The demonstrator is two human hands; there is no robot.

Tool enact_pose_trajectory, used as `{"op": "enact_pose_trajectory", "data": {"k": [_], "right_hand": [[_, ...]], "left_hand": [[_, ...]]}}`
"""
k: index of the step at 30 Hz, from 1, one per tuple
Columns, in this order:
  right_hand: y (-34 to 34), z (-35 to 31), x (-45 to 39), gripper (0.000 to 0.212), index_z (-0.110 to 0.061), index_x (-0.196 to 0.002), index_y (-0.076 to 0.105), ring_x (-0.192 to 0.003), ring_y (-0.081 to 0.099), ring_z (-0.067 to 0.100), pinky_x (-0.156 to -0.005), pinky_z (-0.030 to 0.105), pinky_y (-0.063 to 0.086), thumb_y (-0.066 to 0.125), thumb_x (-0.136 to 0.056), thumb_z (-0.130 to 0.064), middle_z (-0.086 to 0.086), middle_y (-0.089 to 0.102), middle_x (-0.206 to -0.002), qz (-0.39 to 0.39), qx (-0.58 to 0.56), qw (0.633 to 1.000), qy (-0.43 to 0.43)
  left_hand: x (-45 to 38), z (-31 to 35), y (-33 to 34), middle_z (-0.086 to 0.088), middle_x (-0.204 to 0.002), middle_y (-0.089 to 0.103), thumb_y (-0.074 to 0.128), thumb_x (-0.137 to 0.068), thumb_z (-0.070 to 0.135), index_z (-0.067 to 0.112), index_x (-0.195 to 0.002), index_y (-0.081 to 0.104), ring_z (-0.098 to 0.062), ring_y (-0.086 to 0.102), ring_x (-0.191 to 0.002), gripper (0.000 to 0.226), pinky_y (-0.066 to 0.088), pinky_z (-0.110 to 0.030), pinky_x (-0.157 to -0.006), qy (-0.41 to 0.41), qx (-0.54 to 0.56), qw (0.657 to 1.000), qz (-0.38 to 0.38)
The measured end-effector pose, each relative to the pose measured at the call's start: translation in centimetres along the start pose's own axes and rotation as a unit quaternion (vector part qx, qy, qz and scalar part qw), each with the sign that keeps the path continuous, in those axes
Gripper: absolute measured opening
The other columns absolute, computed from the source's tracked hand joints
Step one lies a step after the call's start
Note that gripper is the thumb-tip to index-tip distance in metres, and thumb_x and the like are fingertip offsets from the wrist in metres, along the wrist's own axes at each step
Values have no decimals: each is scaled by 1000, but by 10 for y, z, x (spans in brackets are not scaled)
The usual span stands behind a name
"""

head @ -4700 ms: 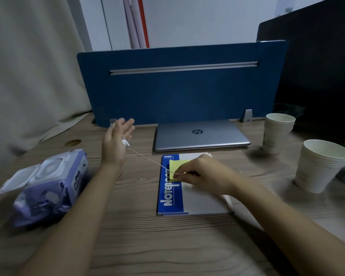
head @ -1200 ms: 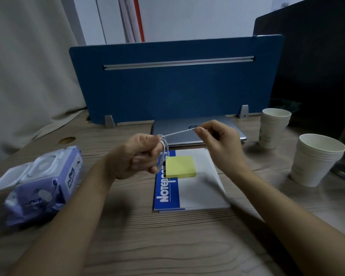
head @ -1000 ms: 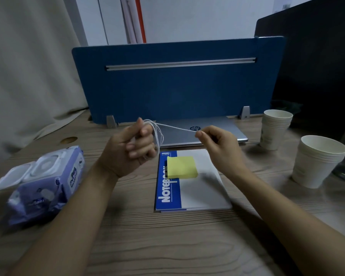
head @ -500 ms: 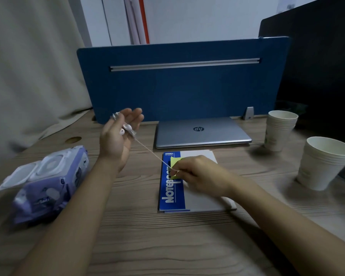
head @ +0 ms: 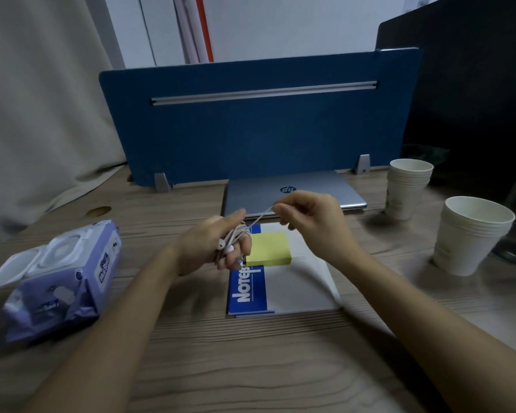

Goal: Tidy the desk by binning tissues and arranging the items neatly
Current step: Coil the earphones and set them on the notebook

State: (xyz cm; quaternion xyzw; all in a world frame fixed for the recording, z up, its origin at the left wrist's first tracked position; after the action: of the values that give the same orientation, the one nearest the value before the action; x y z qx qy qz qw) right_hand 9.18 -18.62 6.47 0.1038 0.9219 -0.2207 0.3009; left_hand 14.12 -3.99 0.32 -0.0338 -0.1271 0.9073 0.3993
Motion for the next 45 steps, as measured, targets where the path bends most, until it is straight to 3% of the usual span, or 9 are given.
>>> {"op": "enact_pose_trajectory", "data": {"k": [5, 12, 16, 21, 25, 31, 45], "right_hand": [[18, 29, 4, 15, -23, -86, 71, -65, 59, 3, -58, 20, 46, 60, -95, -18, -11, 69, -73, -82, -62, 987, 124], [37, 26, 11, 19, -15, -103, 73, -79, 55, 12, -69, 24, 47, 57, -95, -9, -3, 65, -79, -141, -140, 970, 143], [44, 24, 16, 23, -10, -110, 72, -80, 56, 12, -71, 23, 47, 55, -95, -5, -2, 67, -85, -168, -138, 965, 145], [52, 17, 21, 23, -11, -113, 71, -83, 59, 15, -75, 30, 51, 55, -96, -7, 17, 70, -101, -197, -142, 961, 132], [54, 17, 22, 23, -9, -113, 70, -81, 59, 14, -73, 28, 51, 52, -98, -9, 6, 69, -92, -203, -163, 955, 139], [53, 17, 21, 18, -11, -97, 70, -78, 57, 17, -71, 29, 49, 53, -98, -13, 1, 66, -80, -197, -200, 947, 156], [51, 15, 21, 14, -6, -94, 70, -72, 56, 13, -66, 30, 49, 67, -89, -19, 1, 63, -77, -189, -189, 952, 147]], "left_hand": [[6, 20, 12, 3, -47, 50, 68, -80, 57, 16, -64, 61, -7, 42, -39, 44, 52, -25, -56, 60, 102, 991, -69], [8, 32, 20, 6, -42, 50, 75, -76, 35, 19, -53, 53, -3, 42, -32, 36, 54, -23, -53, 77, 264, 956, -105], [1, 29, 18, 7, -38, 43, 60, -82, 26, 19, -51, 50, -2, 36, -29, 34, 48, -20, -45, 71, 291, 953, -47], [-5, 26, 18, 8, -39, 37, 46, -89, 23, 18, -53, 46, -1, 30, -29, 36, 43, -18, -42, 69, 315, 946, -14], [-7, 26, 19, 8, -40, 37, 46, -91, 23, 17, -56, 46, 0, 30, -30, 36, 44, -17, -42, 75, 331, 941, -13], [-6, 25, 15, 8, -42, 38, 43, -95, 21, 16, -58, 45, -1, 31, -32, 37, 46, -18, -45, 82, 322, 943, 8], [-8, 24, 26, 8, -43, 42, 52, -89, 26, 18, -58, 49, -2, 36, -33, 32, 46, -19, -48, 80, 336, 938, -29]]}}
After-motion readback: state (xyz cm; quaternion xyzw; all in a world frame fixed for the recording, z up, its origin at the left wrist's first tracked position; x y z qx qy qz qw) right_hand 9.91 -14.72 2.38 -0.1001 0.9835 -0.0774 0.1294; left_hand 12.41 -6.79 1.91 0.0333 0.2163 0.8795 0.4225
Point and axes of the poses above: each hand's wrist, its own x-axis away from the middle knuckle, its own y-axis out of the palm, z = x × y, the point moved 10 cm from there along -x, towards the middle knuckle
